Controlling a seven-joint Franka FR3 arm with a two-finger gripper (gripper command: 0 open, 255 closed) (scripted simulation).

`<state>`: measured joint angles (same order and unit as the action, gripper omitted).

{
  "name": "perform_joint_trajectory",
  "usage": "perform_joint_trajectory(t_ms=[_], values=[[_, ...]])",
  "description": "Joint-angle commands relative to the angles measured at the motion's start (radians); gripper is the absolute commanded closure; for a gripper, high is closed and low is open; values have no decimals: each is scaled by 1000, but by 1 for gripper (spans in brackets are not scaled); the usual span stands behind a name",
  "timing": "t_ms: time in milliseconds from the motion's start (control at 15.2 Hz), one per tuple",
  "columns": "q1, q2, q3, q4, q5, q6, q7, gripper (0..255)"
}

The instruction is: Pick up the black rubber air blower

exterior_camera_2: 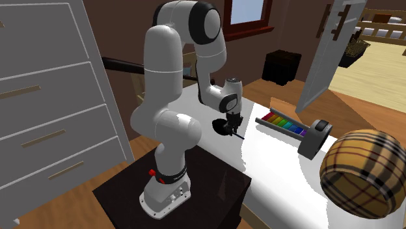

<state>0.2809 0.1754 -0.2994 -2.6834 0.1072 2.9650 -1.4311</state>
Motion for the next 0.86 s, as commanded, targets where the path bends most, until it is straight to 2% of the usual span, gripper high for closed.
perform_joint_trajectory(t_ms=[0,198,528,792], values=[[26,-37,-33,-8,-43,-28,33,255],[45,-92,-66,-13,-107,-75,79,255],[50,-181,-88,-14,-197,-158,142,255],[45,-218,-88,-12,-226,-195,161,255]])
